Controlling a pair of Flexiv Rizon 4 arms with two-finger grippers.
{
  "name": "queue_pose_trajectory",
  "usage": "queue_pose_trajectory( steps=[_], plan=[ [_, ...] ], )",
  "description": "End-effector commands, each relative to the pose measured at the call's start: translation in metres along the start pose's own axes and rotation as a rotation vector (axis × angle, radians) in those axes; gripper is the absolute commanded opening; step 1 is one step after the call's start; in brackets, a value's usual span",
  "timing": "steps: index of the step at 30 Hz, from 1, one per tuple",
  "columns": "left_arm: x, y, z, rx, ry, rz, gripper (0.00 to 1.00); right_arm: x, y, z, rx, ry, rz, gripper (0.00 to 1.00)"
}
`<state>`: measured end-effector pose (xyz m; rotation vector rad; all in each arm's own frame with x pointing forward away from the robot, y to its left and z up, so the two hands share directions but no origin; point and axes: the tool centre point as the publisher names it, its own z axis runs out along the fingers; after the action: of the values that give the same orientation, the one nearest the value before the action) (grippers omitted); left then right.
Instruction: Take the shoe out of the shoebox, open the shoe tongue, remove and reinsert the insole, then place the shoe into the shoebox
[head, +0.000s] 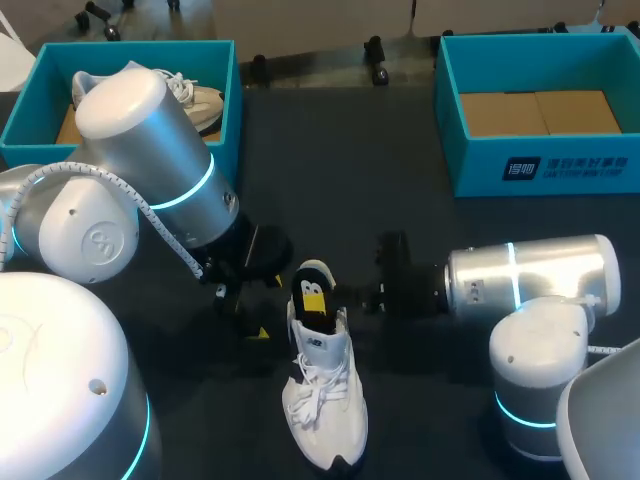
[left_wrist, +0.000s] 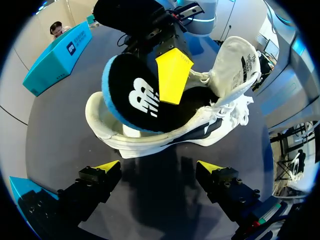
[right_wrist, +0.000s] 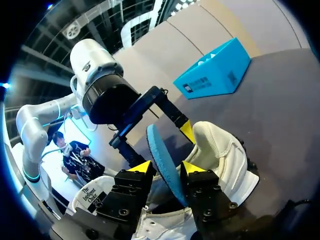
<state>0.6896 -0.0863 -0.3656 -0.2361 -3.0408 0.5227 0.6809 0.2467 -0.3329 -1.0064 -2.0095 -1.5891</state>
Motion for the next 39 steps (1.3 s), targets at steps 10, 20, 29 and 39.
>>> queue_pose_trajectory(
  steps=[10, 20, 29, 39],
  plan=[
    [0.0, 0.0, 0.001, 0.002, 0.0, 0.001, 1.0, -0.031, 0.011, -0.002, -0.024, 0.061, 0.047, 0.0],
    [0.0, 0.0, 0.001, 0.002, 0.0, 0.001, 1.0, -0.023, -0.009, 0.003, -0.036, 0.05, 0.218, 0.0],
    [0.0, 0.0, 0.001, 0.002, 0.0, 0.001, 1.0, -0.017, -0.028, 0.006, -0.009, 0.069, 0.33, 0.0],
    [0.0, 0.0, 0.001, 0.002, 0.0, 0.001, 1.0, -0.011, -0.016, -0.002, -0.023, 0.005, 0.196, 0.45]
  ],
)
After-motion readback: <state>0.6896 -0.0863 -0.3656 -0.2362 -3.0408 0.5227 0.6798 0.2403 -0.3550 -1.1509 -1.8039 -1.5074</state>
